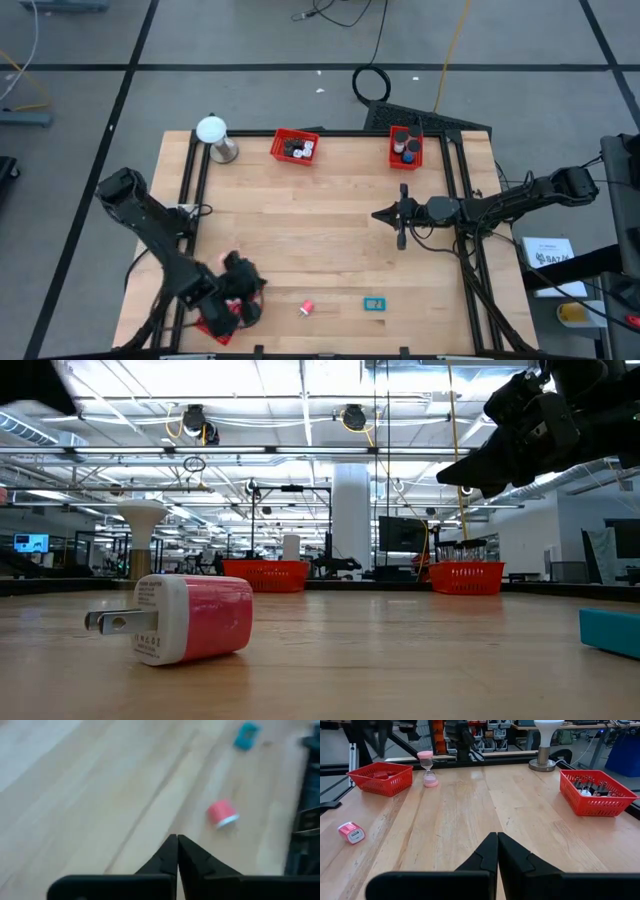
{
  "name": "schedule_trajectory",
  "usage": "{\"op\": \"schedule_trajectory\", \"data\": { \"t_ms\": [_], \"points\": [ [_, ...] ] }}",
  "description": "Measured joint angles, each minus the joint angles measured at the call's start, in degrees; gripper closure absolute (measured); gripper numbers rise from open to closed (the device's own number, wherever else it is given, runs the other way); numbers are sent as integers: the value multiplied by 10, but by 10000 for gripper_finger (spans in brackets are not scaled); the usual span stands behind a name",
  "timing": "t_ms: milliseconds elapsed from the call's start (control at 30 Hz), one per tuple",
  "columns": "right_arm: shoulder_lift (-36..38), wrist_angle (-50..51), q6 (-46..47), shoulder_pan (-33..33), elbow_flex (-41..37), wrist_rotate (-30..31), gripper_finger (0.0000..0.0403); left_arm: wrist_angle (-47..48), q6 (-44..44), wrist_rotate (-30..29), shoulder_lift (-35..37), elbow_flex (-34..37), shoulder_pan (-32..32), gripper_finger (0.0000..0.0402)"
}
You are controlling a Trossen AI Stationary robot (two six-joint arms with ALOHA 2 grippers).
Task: Pick & Place Office items
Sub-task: Put the pink charger adapter into the top left red basket
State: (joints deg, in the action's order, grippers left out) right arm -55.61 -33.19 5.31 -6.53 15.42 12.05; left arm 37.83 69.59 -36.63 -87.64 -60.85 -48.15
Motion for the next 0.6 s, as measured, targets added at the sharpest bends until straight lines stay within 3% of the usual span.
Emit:
{"op": "schedule_trajectory", "data": {
  "t_ms": [133,267,467,600],
  "points": [
    [0,0,0,-11,0,17,401,-224,-195,56,0,55,66,394],
    [0,15,-4,-26,11,35,401,-358,-293,113,0,112,121,397],
    [0,103,-4,-67,55,95,401,-351,-288,170,-13,123,155,344],
    [0,121,17,-93,57,128,401,-329,-289,168,-33,91,142,293]
  ]
}}
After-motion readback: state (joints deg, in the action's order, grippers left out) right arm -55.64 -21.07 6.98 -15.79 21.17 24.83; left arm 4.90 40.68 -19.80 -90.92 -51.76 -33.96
